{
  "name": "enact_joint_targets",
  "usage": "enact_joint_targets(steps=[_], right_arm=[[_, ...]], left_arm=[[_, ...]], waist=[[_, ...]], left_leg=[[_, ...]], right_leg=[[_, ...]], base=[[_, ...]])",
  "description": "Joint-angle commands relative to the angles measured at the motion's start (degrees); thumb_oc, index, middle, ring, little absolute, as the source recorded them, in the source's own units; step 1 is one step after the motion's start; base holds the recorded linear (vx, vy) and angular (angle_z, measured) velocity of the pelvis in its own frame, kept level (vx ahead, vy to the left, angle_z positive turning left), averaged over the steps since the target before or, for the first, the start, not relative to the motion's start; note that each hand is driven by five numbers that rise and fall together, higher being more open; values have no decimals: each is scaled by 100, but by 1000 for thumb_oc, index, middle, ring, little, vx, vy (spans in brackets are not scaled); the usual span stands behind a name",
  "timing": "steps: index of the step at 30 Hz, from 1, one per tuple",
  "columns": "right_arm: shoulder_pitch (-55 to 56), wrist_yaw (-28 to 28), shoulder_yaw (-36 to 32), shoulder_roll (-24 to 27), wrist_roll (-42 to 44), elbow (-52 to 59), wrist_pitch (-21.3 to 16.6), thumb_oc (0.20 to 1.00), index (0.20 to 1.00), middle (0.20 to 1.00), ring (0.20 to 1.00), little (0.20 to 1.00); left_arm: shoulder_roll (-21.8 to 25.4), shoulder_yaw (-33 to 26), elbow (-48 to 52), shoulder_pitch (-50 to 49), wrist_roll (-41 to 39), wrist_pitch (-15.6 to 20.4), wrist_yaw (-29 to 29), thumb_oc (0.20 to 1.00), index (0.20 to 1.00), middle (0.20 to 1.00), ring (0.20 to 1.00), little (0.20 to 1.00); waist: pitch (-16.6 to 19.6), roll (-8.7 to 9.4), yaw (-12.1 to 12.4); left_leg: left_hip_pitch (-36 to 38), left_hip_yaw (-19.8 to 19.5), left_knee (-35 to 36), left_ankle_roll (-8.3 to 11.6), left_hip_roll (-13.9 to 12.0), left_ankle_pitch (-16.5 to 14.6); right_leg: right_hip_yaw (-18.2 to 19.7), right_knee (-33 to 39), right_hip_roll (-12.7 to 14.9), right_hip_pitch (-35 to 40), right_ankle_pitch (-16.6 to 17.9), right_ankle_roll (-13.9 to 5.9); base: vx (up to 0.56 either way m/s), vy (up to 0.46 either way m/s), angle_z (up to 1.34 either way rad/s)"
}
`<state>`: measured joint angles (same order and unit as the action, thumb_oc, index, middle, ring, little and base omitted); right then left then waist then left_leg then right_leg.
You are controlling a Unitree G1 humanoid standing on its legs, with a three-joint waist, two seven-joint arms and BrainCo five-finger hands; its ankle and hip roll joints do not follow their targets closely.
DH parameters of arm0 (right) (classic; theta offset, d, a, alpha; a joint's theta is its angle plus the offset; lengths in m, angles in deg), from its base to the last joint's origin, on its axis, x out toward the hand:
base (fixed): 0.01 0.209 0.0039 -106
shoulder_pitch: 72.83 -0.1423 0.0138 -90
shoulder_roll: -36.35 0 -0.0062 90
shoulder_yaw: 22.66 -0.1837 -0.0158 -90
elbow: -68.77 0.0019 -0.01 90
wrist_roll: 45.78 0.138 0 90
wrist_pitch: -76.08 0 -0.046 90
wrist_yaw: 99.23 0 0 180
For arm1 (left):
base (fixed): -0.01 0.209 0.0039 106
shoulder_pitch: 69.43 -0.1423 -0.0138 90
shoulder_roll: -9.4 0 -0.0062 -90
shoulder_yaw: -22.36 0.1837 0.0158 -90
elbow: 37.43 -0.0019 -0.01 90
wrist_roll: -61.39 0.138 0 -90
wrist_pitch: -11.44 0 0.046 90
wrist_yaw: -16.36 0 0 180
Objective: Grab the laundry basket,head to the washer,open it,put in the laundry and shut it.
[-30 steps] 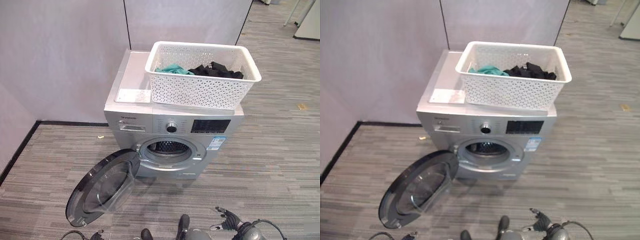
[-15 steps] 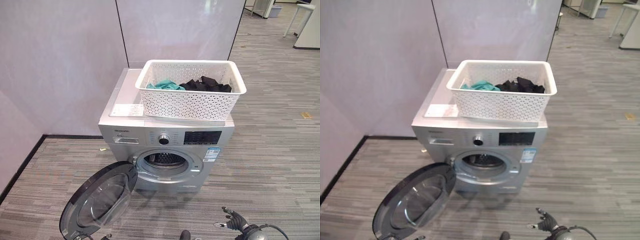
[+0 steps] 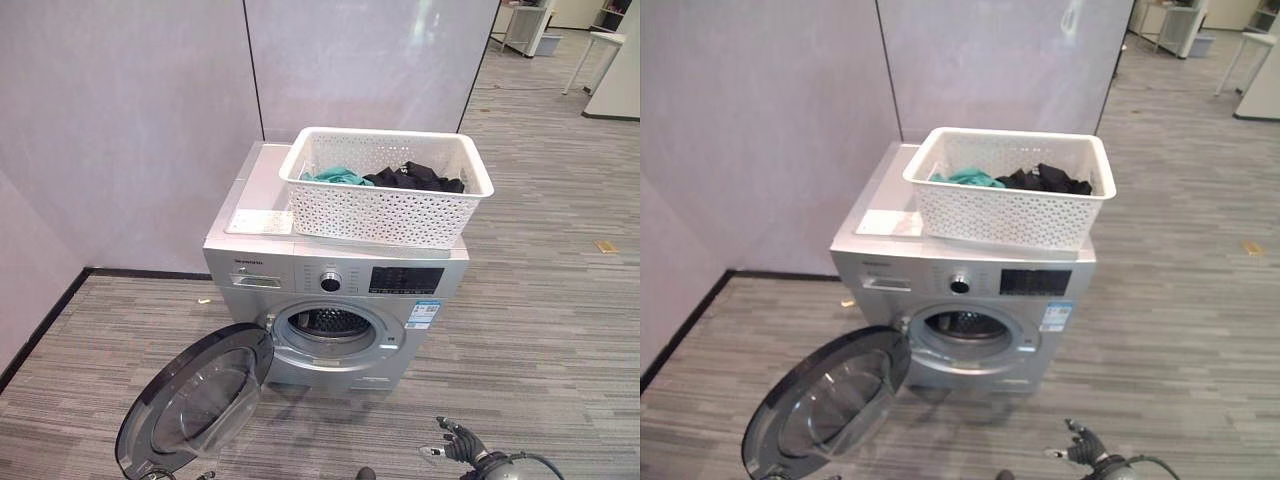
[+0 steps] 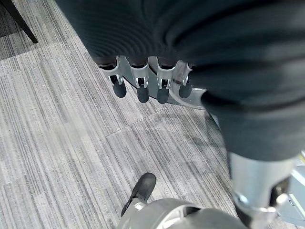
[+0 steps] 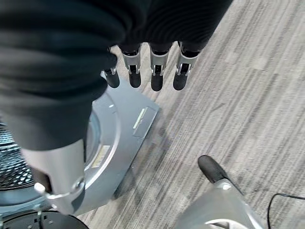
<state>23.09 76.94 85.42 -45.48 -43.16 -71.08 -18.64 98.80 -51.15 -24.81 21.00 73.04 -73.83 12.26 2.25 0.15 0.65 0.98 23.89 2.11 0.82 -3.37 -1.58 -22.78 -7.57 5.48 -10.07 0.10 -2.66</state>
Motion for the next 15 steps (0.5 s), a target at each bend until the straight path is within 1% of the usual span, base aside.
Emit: enact_joint_targets(steps=[1,8,9,11,14,15], right_arm=[[-252,60,73,-241,95,-119,-80,1000,1000,1000,1000,1000],[-301,42,153,-294,148,-343,-78,1000,1000,1000,1000,1000],[-634,155,-58,-731,146,-2701,113,1000,1000,1000,1000,1000],[-558,143,48,-774,67,-2541,91,1000,1000,1000,1000,1000],[-507,100,-3,-817,165,-2554,93,1000,1000,1000,1000,1000],[-504,96,22,-827,94,-2569,113,1000,1000,1000,1000,1000]], left_arm=[[88,-190,12,184,5,-18,-77,1000,1000,1000,1000,1000],[116,-193,-39,185,2,-32,-83,1000,1000,1000,1000,1000],[-263,199,-191,440,-270,-49,56,1000,1000,1000,1000,1000],[-289,244,-153,407,-231,-44,84,1000,1000,1000,1000,1000],[-300,276,-122,426,-226,-42,118,1000,1000,1000,1000,1000],[-298,294,-117,441,-213,-41,132,1000,1000,1000,1000,1000]], waist=[[-193,261,-7],[-243,282,-10],[-327,74,-128],[-307,99,-65],[-307,116,-55],[-300,133,-43]], left_leg=[[206,-83,239,231,185,360],[133,-116,244,260,121,419],[-369,-260,43,210,117,514],[-348,-286,35,181,147,473],[-355,-305,-4,158,175,415],[-356,-316,-65,136,202,344]], right_leg=[[143,1124,337,723,804,-782],[127,1111,284,684,743,-739],[526,977,128,595,386,-547],[494,1030,168,648,425,-588],[478,1020,216,680,442,-622],[456,988,258,715,429,-639]], base=[[0,0,0],[-4,-30,1],[21,-15,3],[44,45,5],[37,89,0],[60,116,-2]])
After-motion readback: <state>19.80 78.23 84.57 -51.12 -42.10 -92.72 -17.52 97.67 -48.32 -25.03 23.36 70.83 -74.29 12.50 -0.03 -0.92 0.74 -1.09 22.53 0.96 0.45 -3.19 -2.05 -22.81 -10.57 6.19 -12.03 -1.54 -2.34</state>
